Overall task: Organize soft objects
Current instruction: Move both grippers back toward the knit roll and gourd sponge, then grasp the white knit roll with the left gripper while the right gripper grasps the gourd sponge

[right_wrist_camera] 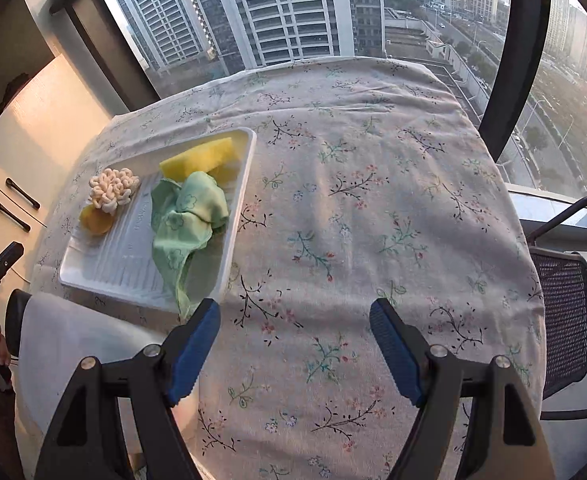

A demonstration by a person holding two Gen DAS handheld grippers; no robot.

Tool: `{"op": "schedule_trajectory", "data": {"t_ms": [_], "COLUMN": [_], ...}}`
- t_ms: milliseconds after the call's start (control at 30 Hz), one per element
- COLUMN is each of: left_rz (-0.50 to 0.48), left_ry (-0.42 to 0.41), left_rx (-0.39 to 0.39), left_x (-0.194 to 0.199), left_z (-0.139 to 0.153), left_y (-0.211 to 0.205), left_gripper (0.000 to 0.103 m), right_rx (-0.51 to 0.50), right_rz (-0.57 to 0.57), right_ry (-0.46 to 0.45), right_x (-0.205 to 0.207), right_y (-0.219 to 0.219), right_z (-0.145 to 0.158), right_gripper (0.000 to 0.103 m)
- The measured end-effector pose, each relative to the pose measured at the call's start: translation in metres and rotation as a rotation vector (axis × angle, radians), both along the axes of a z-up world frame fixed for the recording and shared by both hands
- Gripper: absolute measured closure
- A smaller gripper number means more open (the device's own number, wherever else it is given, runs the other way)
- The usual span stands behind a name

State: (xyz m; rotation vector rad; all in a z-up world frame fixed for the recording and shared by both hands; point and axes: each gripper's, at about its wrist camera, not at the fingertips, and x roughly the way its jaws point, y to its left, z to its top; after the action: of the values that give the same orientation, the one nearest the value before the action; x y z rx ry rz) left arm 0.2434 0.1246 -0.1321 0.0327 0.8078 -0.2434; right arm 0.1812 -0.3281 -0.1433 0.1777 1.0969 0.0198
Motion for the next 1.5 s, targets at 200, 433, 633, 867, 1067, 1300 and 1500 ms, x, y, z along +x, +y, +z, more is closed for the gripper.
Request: {"op": "schedule_trajectory", "data": {"t_ms": [200, 433, 633, 867, 1067, 1300, 1500], "left_rz": [0.007, -0.021, -0.064, -0.188, -0.287, -0.327, -0.312], "left_ry": [0.033, 0.061, 0.080, 0.061, 0.050, 0.077, 0.091], "left_rx": [0.024, 0.046, 0.070, 0.034, 0.041, -0.034, -0.044], "left_x": [-0.076, -0.174, -0.237, -0.286, -0.302, -0.303, -0.294], "left_z": [-0.026, -0.048, -0.055, -0.047, -0.042, -0.046, -0.057], "left_y": [0.041, 0.058, 0.048, 0.005, -0.035, -0.054, -0.066], "left_gripper": [0.040, 0.040, 0.040, 0.040, 0.040, 0.035, 0.035], "right_rx": [-0.017, -0.015, 0.027, 0.070, 0.083, 0.116, 0.089], "right_rz": [0.013, 0.054, 0.140, 0.250, 0.330, 0.360, 0.333], "right_ry": [-0.010, -0.030, -0.039, -0.051, -0.062, -0.049, 0.007], "right_x": [-0.071, -0.143, -0.184, -0.208, -0.206, -0.193, -0.171], "right_y": [0.010, 0.049, 0.098, 0.157, 0.203, 0.243, 0.262], "right_z": [-0.006, -0.010, -0.015, -0.019, -0.019, -0.028, -0.045], "right_gripper": [0.024, 0.024, 0.024, 0.024, 0.024, 0.024, 0.024]}}
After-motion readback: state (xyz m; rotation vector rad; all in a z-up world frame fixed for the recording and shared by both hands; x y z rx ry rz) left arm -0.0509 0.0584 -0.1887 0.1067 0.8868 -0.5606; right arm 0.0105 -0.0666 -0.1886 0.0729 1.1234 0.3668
